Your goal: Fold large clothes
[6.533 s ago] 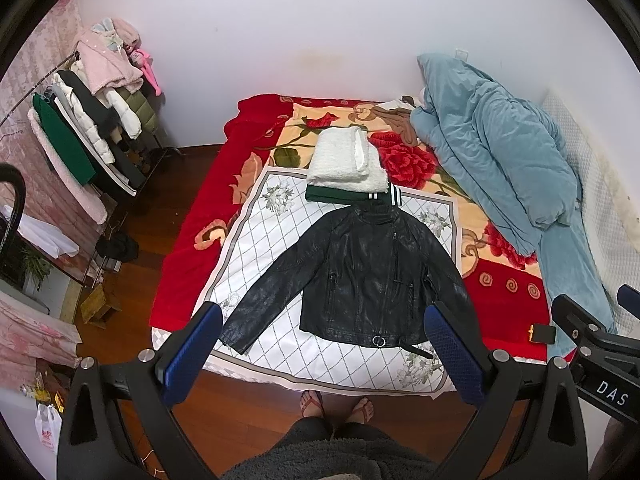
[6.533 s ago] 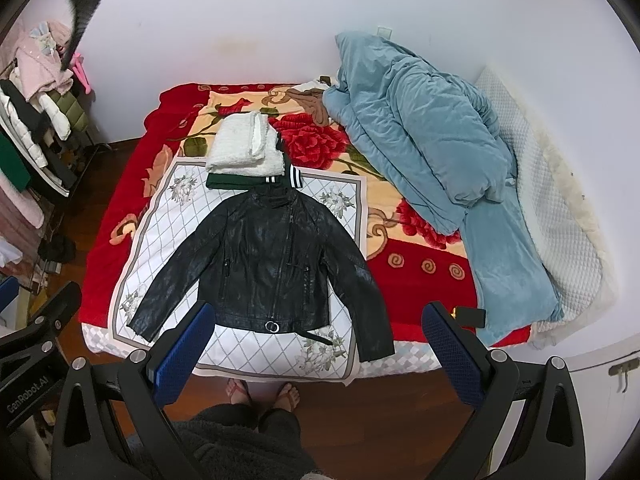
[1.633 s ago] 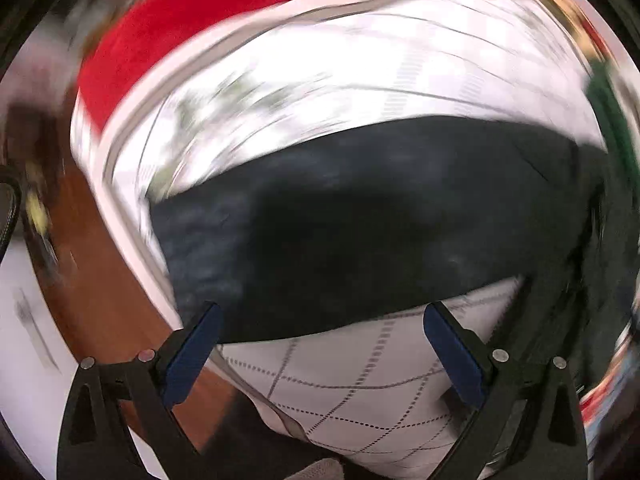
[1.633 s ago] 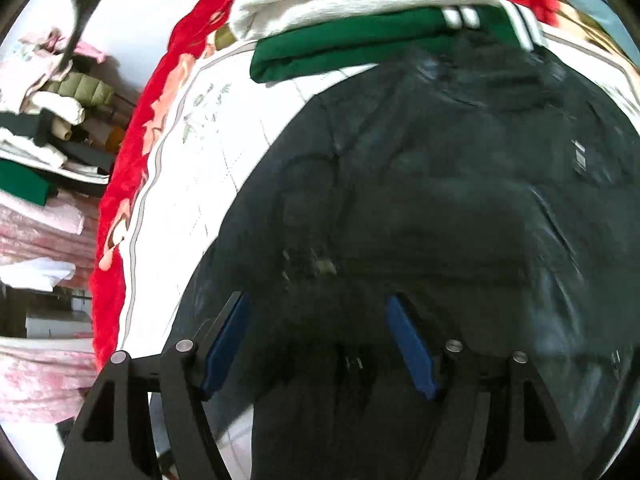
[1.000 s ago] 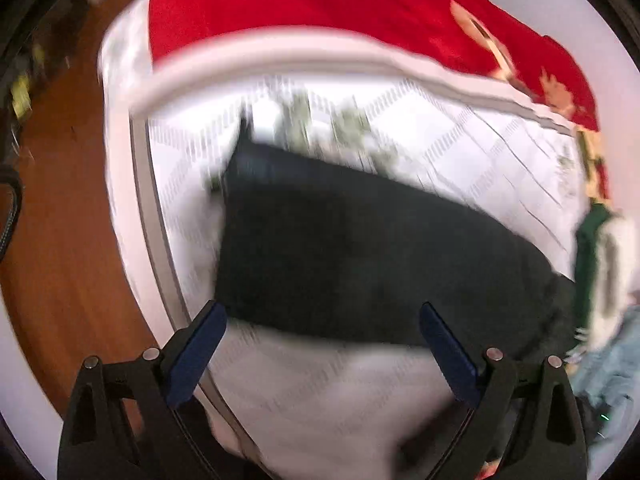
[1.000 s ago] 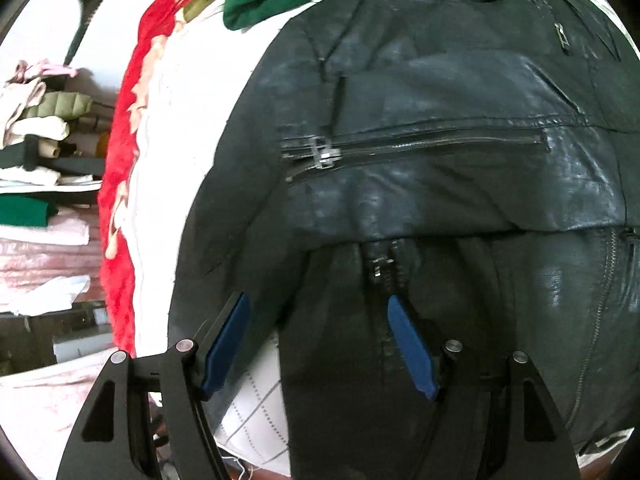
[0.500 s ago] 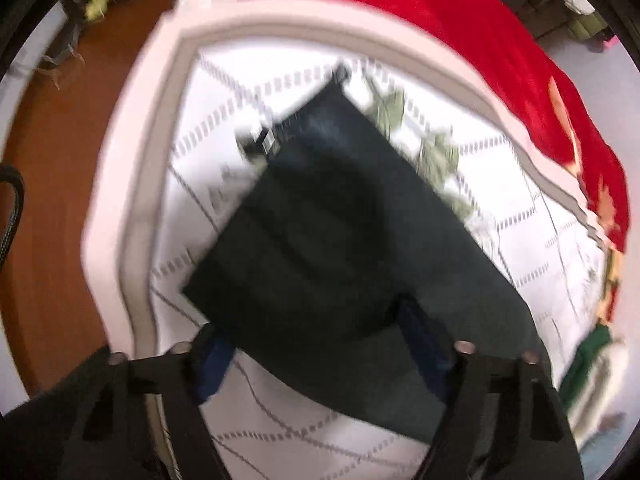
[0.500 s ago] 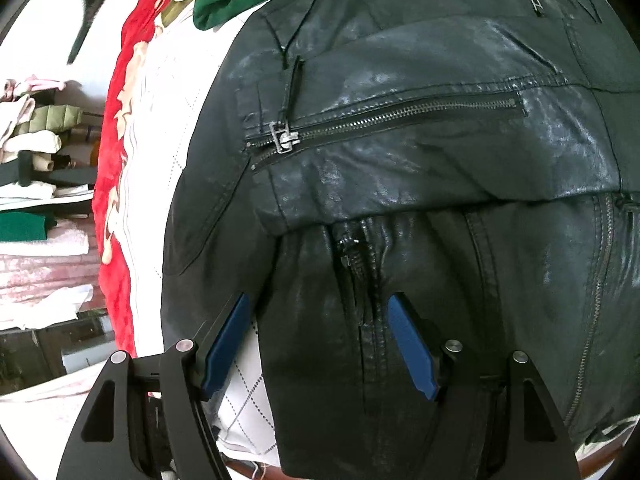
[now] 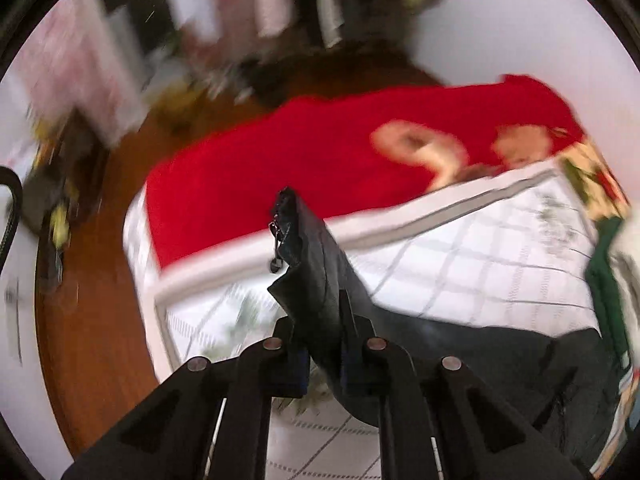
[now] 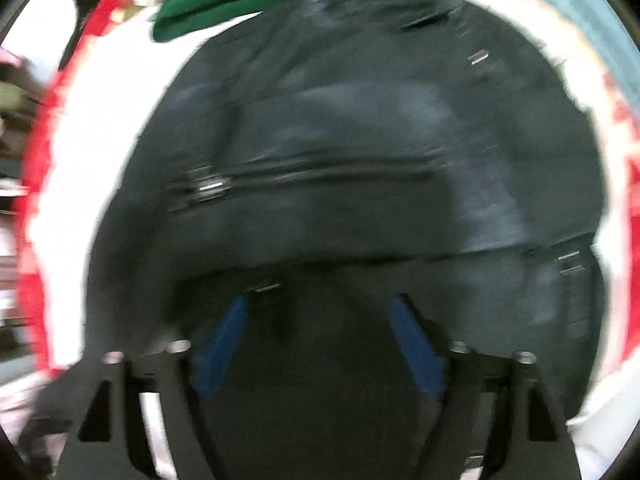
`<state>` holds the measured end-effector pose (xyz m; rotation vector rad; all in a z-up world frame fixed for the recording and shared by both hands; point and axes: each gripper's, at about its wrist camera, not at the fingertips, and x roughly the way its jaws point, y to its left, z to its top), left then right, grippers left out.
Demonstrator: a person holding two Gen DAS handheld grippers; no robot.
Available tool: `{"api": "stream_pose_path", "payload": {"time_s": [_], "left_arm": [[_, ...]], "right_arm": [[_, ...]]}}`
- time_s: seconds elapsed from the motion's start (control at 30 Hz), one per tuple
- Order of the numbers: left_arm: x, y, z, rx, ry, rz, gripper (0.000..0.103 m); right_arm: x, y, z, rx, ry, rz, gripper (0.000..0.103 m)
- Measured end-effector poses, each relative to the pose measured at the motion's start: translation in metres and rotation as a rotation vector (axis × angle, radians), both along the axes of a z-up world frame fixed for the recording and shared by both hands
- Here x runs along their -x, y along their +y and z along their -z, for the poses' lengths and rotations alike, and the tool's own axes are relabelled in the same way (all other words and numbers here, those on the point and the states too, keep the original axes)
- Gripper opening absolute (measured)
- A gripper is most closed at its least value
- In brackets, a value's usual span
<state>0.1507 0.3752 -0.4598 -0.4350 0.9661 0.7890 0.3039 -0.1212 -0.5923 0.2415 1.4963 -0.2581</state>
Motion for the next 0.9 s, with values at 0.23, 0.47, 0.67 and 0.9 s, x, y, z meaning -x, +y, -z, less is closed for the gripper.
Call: {"api": "stream_pose_path", "payload": {"time_s": [0.23,0.47,0.67,0.9], "left_arm": [[-0.056,-0.188,-0.09,-0.219,-0.093,0.365,0.006],[-0.106,-0.376,-0.1,-0.163,-0.158,0.745,0.006],[-0.114,-0.565,-0.04,0.002,-0.068,1.05,0.006],[-0.11,-0.665,0.024,0.082,0.155,1.155,0.013]], "right_arm": [[-0.011,-0.053,0.0,0.076,-0.053,0.078,0.096],[0.012,-0.156,-0.007,-0.054,-0.077,0.207,0.096],[0.059,-0.272,-0.004,-0.05,-0.057,0.306,0.096],[0.101,-0.365,0.022,-0.048,-0.008,0.366,0.096]]}}
